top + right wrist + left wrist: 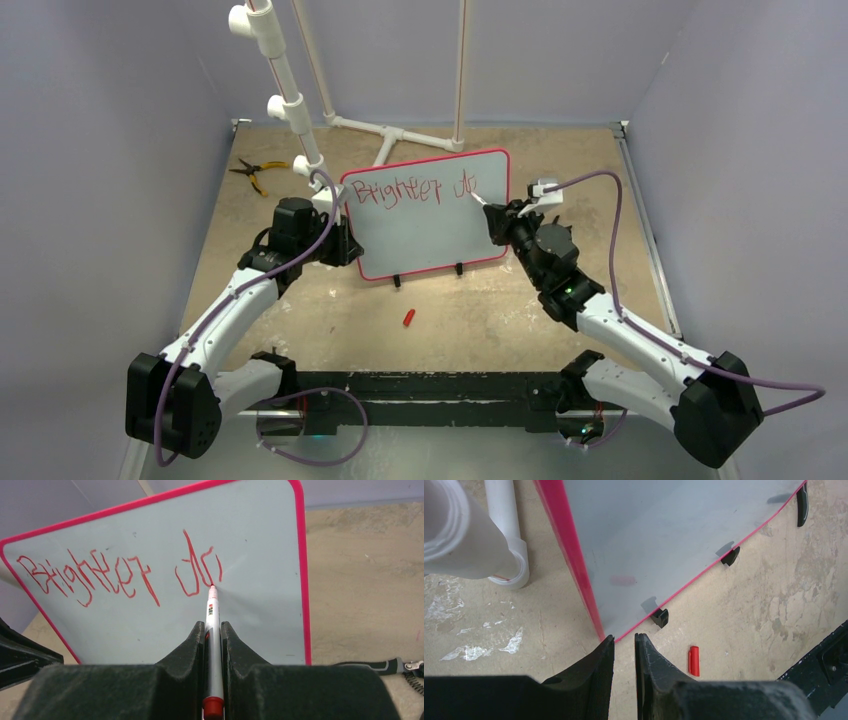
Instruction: Write a sentence on the whiteboard
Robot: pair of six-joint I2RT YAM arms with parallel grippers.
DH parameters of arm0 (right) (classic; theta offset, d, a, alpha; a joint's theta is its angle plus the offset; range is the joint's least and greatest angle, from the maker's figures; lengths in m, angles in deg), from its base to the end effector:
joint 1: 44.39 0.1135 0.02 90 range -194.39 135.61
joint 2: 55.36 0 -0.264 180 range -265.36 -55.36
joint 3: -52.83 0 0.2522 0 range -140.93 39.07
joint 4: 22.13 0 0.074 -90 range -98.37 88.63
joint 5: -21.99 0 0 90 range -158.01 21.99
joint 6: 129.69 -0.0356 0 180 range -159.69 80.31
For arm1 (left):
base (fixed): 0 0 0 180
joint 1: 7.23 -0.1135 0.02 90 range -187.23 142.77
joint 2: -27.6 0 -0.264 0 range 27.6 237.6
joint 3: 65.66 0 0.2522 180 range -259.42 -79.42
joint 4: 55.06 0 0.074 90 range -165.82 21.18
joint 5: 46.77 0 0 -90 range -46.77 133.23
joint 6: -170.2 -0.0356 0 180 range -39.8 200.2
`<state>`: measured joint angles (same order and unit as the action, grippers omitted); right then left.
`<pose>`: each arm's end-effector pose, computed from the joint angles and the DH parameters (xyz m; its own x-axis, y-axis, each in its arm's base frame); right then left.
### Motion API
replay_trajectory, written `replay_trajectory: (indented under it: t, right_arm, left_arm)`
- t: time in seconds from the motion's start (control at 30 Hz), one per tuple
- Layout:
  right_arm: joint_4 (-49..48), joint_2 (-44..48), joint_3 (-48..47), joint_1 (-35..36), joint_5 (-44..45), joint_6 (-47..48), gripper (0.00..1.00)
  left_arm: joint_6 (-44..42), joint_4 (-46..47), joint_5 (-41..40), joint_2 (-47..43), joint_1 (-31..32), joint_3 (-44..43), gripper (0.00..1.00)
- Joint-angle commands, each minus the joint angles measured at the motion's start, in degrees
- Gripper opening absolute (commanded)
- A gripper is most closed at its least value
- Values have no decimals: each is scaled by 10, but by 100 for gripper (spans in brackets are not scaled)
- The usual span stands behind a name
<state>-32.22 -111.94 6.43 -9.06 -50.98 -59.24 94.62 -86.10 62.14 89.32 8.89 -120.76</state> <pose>0.1944 0.1250 0.2891 -0.1063 0.3168 -0.9425 -0.2955 0.8950 0.3342 0.2184 -0.0751 0.2511 -0.6953 -0.0443 -0.7174 0.3469 0.8535 -0.3889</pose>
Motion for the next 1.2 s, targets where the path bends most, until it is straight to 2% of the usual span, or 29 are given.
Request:
replay_trajectory:
  t: [0.0,0.63,1.17]
  right_arm:
    - [15,11,9,-2,12,-16,0]
    - [-26,-4,-50,-2,54,28,0]
    - [11,8,-1,-2,48,-15,0]
  left_arm:
    - [0,21,10,-10,-3,0,20]
    - [0,19,7,-12,-3,1,20]
    - [1,20,9,-11,-3,0,20]
